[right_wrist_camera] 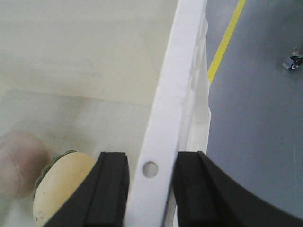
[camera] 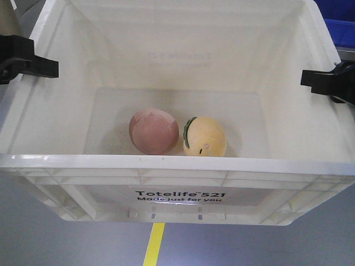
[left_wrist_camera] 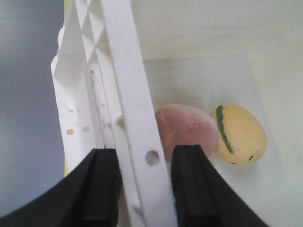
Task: Place moving items into box and shelve
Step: 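Keep holding the crate level while the base drives forward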
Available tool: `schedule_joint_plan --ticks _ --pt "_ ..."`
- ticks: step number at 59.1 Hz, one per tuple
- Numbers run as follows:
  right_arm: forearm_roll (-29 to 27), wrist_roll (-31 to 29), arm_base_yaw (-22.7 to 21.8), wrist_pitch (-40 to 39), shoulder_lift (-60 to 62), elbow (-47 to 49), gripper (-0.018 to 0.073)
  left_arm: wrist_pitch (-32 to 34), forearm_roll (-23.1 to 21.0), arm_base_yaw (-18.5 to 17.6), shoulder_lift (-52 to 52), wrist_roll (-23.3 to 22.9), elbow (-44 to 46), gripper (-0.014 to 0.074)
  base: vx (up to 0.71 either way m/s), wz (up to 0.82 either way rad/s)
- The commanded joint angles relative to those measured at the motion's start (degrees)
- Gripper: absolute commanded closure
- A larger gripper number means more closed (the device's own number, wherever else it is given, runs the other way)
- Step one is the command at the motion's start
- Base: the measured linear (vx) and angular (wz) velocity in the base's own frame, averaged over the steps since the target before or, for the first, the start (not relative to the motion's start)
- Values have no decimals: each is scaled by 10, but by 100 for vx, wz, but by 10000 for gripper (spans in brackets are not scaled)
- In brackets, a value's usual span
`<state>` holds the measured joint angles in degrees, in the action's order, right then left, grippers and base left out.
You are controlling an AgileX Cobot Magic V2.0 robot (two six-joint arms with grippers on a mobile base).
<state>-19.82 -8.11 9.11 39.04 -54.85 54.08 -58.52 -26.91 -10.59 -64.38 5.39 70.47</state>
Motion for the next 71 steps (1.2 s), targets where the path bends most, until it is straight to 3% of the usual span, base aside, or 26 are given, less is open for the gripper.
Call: schedule_joint_plan --ticks 1,71 --pt "-32 0 1 -80 13 28 565 61 -64 -3 19 17 28 603 18 14" --pt "-32 0 1 -80 13 28 565 61 -64 -3 19 17 28 603 21 4"
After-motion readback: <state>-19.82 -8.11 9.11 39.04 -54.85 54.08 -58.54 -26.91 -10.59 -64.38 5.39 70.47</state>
